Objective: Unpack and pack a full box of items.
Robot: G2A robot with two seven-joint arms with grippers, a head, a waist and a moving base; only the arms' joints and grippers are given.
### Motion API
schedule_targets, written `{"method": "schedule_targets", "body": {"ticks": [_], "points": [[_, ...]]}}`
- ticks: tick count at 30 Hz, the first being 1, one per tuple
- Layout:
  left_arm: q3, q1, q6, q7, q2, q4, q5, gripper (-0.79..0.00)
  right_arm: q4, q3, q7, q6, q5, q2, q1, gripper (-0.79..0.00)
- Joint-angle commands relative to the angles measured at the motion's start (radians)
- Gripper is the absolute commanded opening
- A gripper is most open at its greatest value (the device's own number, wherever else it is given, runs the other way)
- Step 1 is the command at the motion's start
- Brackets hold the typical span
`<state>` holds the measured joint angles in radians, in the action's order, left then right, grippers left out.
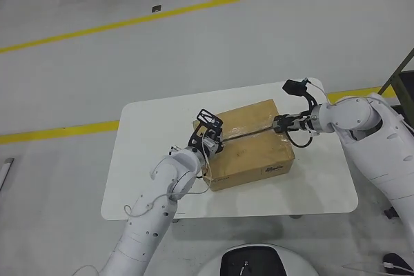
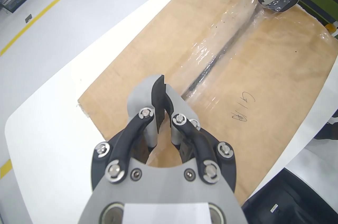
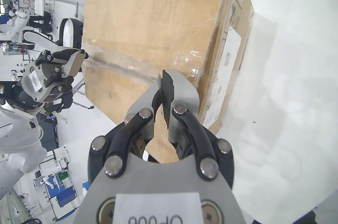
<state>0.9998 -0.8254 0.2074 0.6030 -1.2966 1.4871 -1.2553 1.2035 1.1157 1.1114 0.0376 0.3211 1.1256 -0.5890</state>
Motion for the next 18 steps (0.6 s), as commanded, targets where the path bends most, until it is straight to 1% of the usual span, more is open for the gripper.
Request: {"method": "schedule_targets", "body": {"ticks": [1,12,13,14,15,16,17,18], "points": [[-0.002,0.002,-0.008,0.005,-0.002,-0.009,0.006,-0.785,-0.001,-0.002,0.002,0.000,-0.002,0.000,0.001,-0.785],[-0.006,0.008,-0.009,0.019,-0.010,-0.035,-0.003,-0.785,-0.002,-0.009,-0.004,0.006,-0.003,-0.002,0.002,-0.785],[-0.006,0.009,-0.009,0.018,-0.010,-0.036,-0.003,-0.785,-0.002,-0.009,-0.005,0.007,-0.003,-0.002,0.002,-0.754],[-0.006,0.009,-0.008,0.017,-0.011,-0.036,-0.005,-0.785,-0.001,-0.010,-0.005,0.009,-0.002,-0.003,0.002,-0.705],[-0.006,0.009,-0.008,0.016,-0.011,-0.037,-0.005,-0.785,0.001,-0.010,-0.004,0.011,-0.002,-0.003,0.003,-0.591],[-0.007,0.008,-0.006,0.016,-0.012,-0.038,-0.006,-0.785,0.005,-0.010,-0.002,0.014,-0.002,-0.003,0.003,-0.514],[-0.007,0.008,-0.006,0.015,-0.012,-0.038,-0.007,-0.785,0.009,-0.007,0.000,0.016,-0.003,-0.005,0.003,-0.453],[-0.007,0.007,-0.006,0.014,-0.013,-0.039,-0.008,-0.785,0.014,-0.003,0.001,0.018,-0.002,-0.006,0.002,-0.416]]}}
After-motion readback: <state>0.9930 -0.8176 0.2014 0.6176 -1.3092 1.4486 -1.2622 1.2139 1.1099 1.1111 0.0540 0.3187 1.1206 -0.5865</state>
